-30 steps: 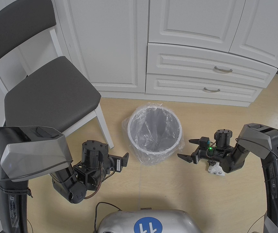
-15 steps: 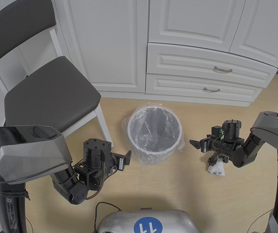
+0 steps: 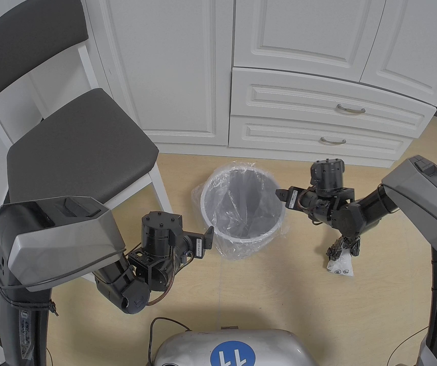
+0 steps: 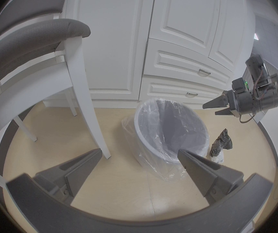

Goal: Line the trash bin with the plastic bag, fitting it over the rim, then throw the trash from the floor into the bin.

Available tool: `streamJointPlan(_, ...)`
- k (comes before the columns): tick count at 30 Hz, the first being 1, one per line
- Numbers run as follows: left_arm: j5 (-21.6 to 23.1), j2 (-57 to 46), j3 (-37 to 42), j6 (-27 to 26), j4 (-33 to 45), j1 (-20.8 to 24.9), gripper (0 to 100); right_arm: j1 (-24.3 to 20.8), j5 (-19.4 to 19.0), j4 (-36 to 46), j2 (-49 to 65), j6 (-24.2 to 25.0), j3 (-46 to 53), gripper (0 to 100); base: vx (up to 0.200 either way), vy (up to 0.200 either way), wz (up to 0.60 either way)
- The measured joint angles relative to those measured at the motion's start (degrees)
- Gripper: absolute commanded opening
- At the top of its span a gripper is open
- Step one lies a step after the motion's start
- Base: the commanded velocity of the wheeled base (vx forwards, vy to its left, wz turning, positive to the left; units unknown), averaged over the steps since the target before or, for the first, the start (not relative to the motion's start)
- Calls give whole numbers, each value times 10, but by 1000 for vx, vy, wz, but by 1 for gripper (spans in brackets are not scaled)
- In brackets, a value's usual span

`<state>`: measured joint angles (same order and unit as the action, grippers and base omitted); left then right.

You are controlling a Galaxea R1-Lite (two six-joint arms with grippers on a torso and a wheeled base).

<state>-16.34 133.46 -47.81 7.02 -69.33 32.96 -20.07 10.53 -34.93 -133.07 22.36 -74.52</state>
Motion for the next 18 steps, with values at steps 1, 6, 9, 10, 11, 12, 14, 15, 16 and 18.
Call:
streamJointPlan(1, 0, 2, -2, 1, 0, 0, 100, -5, 4, 24, -5, 13, -18, 100, 0, 0, 0)
streamJointPlan(6, -1, 12, -10, 6, 2, -2, 100, -30, 22, 158, -39, 64, -105, 100, 0, 0, 0)
streamJointPlan(9, -1, 17, -13, 8, 3, -2, 100, -41, 35, 213, -55, 79, -134, 100, 0, 0, 0)
streamJointPlan(10, -2, 17, -14, 8, 3, -2, 100, -45, 40, 226, -59, 81, -140, 100, 0, 0, 0)
streamJointPlan(11, -2, 18, -14, 8, 3, -3, 100, -48, 45, 238, -62, 82, -145, 100, 0, 0, 0)
streamJointPlan(12, -2, 19, -14, 8, 3, -3, 100, -54, 51, 256, -66, 84, -151, 100, 0, 0, 0)
streamJointPlan(14, -2, 20, -15, 9, 3, -3, 100, -62, 64, 287, -69, 86, -158, 100, 0, 0, 0)
streamJointPlan(15, -2, 20, -15, 9, 3, -3, 100, -66, 70, 303, -70, 86, -161, 100, 0, 0, 0)
streamJointPlan(16, -2, 20, -15, 9, 3, -3, 100, -71, 77, 320, -71, 87, -163, 100, 0, 0, 0)
streamJointPlan(18, -4, 20, -15, 9, 2, -4, 100, -83, 87, 346, -71, 89, -167, 100, 0, 0, 0)
